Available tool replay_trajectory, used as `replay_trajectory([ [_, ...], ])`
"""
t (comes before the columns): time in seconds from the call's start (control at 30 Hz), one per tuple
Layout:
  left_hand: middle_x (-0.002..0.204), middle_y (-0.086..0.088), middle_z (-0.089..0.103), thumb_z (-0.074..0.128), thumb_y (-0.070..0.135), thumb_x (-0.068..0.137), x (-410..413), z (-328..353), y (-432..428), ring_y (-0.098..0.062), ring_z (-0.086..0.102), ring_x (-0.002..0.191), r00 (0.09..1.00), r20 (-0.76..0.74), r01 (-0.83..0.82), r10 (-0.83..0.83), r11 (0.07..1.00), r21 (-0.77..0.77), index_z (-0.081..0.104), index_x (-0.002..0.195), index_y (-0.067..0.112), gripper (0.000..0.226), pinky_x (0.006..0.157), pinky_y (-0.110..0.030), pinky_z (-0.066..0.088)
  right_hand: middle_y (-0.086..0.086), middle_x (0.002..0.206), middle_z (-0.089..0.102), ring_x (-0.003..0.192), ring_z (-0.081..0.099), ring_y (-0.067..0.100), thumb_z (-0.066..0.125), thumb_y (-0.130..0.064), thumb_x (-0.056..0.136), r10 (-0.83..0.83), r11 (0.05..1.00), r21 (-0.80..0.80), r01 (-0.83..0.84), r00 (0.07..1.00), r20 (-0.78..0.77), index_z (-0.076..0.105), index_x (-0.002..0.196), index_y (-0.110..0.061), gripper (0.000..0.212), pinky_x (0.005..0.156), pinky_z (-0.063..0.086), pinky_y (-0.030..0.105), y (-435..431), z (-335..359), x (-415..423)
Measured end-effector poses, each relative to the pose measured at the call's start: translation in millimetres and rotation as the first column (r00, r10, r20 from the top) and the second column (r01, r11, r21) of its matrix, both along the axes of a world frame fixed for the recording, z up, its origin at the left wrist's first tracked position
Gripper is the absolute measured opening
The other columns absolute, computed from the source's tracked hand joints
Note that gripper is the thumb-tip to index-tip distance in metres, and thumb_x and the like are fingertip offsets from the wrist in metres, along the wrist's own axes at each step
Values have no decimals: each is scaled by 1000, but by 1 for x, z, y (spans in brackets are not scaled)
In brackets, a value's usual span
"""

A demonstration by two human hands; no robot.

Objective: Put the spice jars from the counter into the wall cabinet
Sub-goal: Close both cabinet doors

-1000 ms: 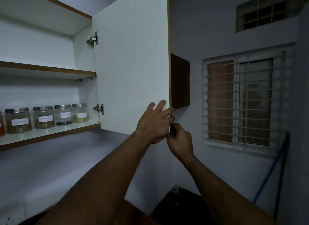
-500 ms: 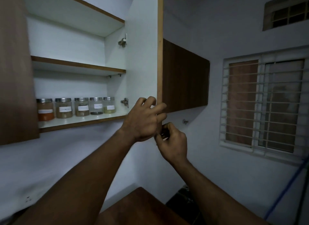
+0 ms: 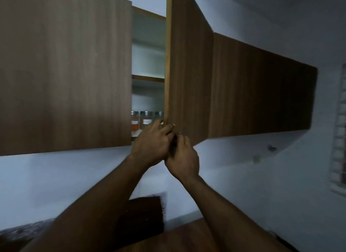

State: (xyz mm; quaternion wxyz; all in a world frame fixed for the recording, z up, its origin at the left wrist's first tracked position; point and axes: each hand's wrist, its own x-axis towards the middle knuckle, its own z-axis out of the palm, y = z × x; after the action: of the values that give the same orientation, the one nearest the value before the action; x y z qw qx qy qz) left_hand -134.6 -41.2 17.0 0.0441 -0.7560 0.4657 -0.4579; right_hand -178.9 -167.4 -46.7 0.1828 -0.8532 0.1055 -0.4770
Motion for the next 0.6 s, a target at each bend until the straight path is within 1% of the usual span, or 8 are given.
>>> replay_trajectory([
  [0.1, 162, -4, 35, 49, 38, 101, 27, -4, 24, -42, 25, 148, 984, -51, -172, 172, 985, 0, 45, 150, 23, 52, 119, -57, 27, 0, 147, 51, 112, 65, 26, 58, -51, 90, 114, 989, -82, -122, 990, -88, 45, 139, -27, 56, 85, 58, 39, 10, 9, 38],
  [0.17, 167, -5, 22, 52, 38, 99, 50, -6, 35, -44, 8, 152, 955, -103, -277, 277, 961, 13, 33, 156, 25, 61, 121, -63, 16, 0, 148, 51, 116, 62, 27, 61, -45, 91, 180, 970, -137, -201, 972, -151, 45, 140, -27, 55, 88, 56, 39, 11, 16, 64],
  [0.2, 168, -6, 16, 53, 38, 97, 63, -8, 38, -44, 1, 153, 936, -123, -329, 330, 944, 25, 27, 158, 26, 67, 120, -66, 12, 0, 149, 51, 121, 60, 27, 63, -42, 91, 202, 960, -159, -231, 963, -178, 44, 143, -26, 57, 92, 55, 40, 11, 18, 79],
  [0.23, 169, -6, 9, 54, 39, 96, 77, -9, 40, -45, -6, 152, 913, -146, -379, 380, 925, 38, 20, 159, 28, 73, 119, -69, 8, 0, 151, 49, 130, 54, 27, 64, -40, 92, 212, 952, -178, -249, 956, -202, 43, 146, -25, 60, 100, 52, 41, 10, 20, 94],
  [0.3, 170, -5, -7, 57, 42, 93, 103, -11, 39, -47, -20, 149, 863, -210, -455, 460, 887, 76, 6, 160, 35, 84, 115, -75, 1, 1, 160, 39, 148, 34, 26, 65, -38, 92, 200, 941, -223, -254, 950, -238, 37, 153, -22, 69, 116, 38, 43, 7, 20, 120],
  [0.37, 167, -4, -20, 58, 45, 91, 124, -16, 34, -50, -29, 145, 818, -275, -502, 506, 860, 91, -3, 159, 41, 91, 110, -80, -4, 3, 166, 26, 155, 17, 25, 65, -37, 92, 177, 932, -264, -247, 948, -265, 29, 158, -21, 77, 122, 28, 46, 3, 18, 141],
  [0.47, 163, -3, -32, 58, 48, 89, 146, -30, 23, -53, -35, 140, 780, -351, -536, 518, 843, 52, -10, 156, 45, 96, 107, -83, -4, 3, 167, 20, 156, 10, 26, 65, -34, 90, 158, 921, -305, -242, 948, -276, 25, 159, -21, 80, 121, 29, 48, -4, 11, 165],
  [0.6, 159, -4, -40, 61, 48, 86, 164, -49, 14, -54, -39, 137, 766, -363, -561, 531, 827, 27, -12, 158, 40, 103, 111, -80, 2, 3, 168, 17, 157, 7, 27, 63, -34, 90, 132, 917, -343, -205, 965, -225, 27, 159, -20, 79, 120, 32, 49, -8, -3, 181],
])
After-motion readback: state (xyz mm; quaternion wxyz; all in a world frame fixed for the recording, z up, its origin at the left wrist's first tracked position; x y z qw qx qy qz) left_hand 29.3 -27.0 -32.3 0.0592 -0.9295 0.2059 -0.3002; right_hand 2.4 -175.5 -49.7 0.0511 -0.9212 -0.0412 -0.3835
